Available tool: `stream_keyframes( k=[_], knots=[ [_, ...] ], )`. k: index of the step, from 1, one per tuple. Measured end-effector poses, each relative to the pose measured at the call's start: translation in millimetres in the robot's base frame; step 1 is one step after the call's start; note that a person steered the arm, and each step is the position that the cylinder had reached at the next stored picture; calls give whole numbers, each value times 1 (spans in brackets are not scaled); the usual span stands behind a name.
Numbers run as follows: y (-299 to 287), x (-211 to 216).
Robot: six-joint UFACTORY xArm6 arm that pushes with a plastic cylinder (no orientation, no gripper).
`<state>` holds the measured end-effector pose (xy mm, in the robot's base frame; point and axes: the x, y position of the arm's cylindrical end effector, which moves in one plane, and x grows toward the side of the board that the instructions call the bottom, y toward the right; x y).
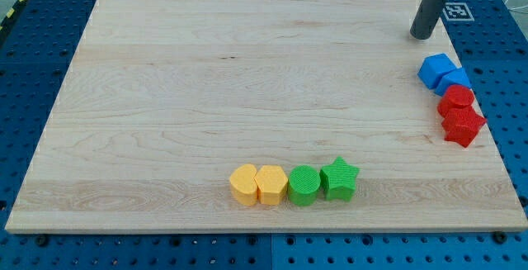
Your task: Nudge the blue cube along with blue triangle right a bit
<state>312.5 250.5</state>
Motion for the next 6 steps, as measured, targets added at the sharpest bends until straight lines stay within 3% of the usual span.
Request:
stream_keyframes(
  k=[4, 5, 6],
  knots=[
    [28, 0],
    [23, 10],
    [-11, 50]
  ],
)
